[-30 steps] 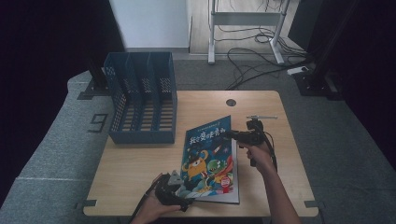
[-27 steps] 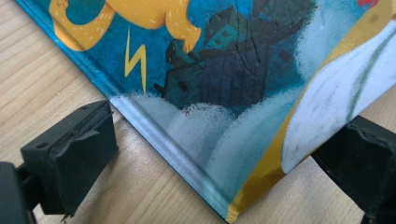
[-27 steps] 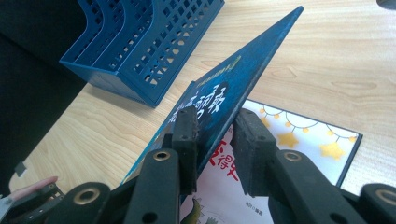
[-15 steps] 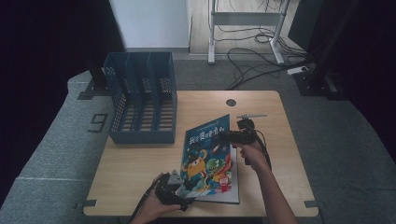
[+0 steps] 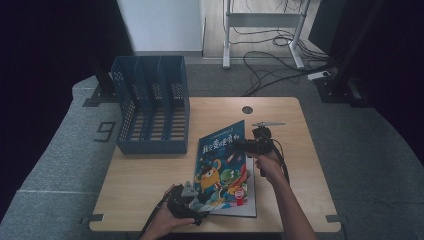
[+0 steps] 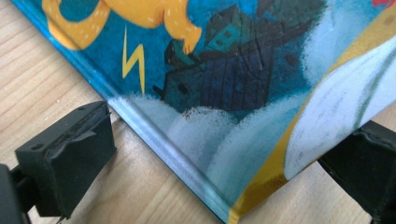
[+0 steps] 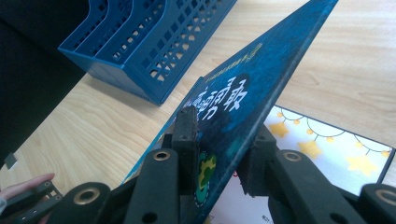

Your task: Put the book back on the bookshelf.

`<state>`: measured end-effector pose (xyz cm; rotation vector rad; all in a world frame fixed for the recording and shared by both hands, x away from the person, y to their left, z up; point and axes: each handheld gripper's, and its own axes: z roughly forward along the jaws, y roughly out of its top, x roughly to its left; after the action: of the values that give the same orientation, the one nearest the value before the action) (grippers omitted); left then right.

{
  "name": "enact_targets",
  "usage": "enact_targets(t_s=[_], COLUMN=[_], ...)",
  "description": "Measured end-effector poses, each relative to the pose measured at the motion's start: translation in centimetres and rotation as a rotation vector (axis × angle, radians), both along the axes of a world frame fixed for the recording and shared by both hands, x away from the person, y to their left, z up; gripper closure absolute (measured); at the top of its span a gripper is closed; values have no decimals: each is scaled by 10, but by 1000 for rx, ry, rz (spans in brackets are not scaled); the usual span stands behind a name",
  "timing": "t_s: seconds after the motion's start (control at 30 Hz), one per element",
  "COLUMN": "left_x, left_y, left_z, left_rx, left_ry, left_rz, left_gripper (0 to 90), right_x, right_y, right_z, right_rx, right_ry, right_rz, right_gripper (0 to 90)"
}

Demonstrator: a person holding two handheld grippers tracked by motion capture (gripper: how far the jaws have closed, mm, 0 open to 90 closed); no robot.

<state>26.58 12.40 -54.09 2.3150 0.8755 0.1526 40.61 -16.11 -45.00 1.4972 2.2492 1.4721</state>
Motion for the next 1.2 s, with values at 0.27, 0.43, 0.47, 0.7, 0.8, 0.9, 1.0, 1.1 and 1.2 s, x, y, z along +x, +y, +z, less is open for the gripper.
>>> enact_targets(t_s=[0.27, 0.43, 0.47, 0.7, 0.8, 0.9, 1.0, 1.1, 1.2], left_x=[10, 14, 15, 21, 20, 19, 18, 17, 15], left_y=[-6, -10, -10, -16, -18, -18, -19, -19, -19], left_z=[0, 1, 1, 2, 2, 2, 2, 2, 2], left_rx=[-1, 13, 20, 35, 37, 42, 43, 31, 25], left_ry=[7, 5, 5, 16, 10, 6, 6, 14, 19], left_rz=[35, 42, 41, 53, 59, 63, 67, 70, 62], left_gripper=[2, 1, 1, 0, 0, 0, 1, 5, 7], right_x=[-9, -14, -15, -18, -19, -20, -20, -20, -19], right_y=[-4, -7, -8, -11, -13, -14, -15, -15, -16], right_z=[18, 25, 26, 31, 31, 30, 28, 27, 25], right_rx=[-24, -24, -26, -27, -26, -20, -15, -11, -3], right_ry=[-103, -164, -172, -230, -242, -249, -257, -261, -257], right_rz=[-18, -16, -14, -13, -10, -7, -5, -1, -5], right_gripper=[706, 707, 706, 709, 709, 708, 707, 706, 707])
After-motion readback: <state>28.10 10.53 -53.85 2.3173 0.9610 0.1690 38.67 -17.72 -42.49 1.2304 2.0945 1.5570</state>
